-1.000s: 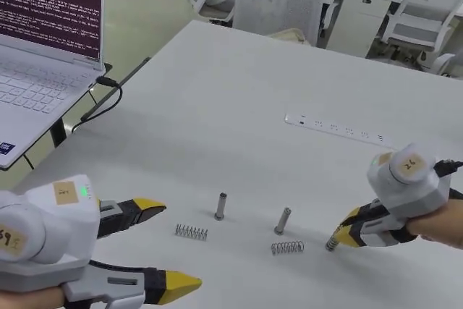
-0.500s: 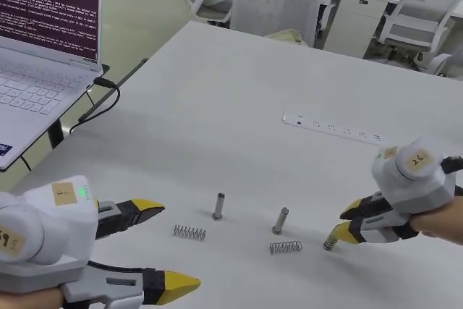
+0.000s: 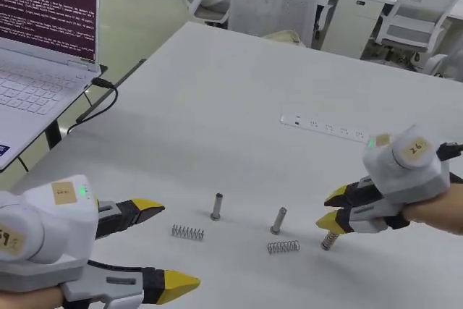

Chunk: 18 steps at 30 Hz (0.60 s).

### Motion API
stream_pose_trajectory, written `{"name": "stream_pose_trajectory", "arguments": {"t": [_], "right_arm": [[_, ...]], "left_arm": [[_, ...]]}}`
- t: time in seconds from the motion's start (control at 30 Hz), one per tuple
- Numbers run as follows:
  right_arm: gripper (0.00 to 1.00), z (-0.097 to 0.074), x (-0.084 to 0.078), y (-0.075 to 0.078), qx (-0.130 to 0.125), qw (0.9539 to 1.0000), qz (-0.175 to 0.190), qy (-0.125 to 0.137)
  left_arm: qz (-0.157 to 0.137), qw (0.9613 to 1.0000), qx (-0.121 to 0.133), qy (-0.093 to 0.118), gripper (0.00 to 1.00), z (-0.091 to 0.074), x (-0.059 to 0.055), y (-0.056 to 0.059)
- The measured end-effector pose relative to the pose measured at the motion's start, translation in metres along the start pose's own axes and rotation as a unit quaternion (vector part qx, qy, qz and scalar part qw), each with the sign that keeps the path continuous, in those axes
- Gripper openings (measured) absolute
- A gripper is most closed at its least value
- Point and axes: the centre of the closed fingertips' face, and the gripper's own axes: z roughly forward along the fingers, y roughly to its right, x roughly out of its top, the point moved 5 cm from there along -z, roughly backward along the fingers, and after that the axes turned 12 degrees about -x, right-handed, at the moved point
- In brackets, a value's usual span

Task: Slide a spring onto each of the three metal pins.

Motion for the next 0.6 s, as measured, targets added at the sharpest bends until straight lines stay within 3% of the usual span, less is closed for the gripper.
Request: {"name": "stream_pose_trajectory", "arguments": {"t": [0.6], "right_arm": [[0.2, 0.024, 0.003, -0.029, 0.047, 0.9979, -0.042, -0.015]], "left_arm": [[-0.002, 1.0, 0.002, 0.0, 0.64, -0.002, -0.002, 0.0]]}}
